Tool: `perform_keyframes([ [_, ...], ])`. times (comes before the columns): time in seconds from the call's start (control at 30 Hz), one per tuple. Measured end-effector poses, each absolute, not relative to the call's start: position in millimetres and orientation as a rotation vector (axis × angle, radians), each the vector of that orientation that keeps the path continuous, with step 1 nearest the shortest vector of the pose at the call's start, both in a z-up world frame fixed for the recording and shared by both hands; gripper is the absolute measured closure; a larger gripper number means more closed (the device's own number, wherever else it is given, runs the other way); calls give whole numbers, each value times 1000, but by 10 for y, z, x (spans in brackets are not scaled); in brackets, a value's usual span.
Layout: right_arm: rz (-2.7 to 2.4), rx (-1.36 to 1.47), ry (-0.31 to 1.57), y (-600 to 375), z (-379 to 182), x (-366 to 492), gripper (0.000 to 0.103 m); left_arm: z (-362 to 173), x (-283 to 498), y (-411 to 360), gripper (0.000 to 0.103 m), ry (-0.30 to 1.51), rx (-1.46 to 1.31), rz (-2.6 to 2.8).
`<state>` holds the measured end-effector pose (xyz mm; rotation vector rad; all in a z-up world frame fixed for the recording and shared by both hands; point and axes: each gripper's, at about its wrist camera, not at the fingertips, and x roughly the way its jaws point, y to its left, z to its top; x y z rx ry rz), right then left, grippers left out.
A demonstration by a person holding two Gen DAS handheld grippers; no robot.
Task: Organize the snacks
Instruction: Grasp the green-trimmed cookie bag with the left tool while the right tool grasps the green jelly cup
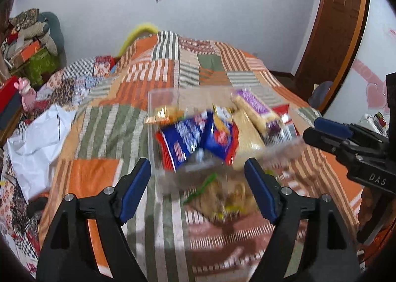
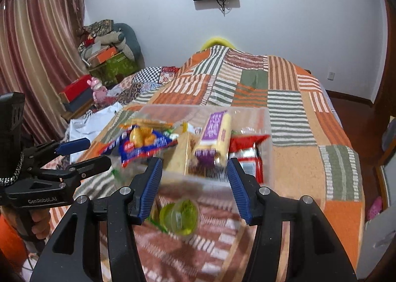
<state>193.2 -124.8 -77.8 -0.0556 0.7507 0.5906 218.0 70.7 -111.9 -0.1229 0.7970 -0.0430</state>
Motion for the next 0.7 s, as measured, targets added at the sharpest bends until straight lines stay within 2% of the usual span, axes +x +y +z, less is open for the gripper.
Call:
perform_keyframes([
  [0.3, 574, -102, 798, -1378, -974, 1729, 49, -1378, 1978, 568, 13, 855, -158, -67],
  [0.7, 561, -53, 842, -1544, -1155, 1704, 49, -1597, 2256, 286, 12, 896, -230, -58],
])
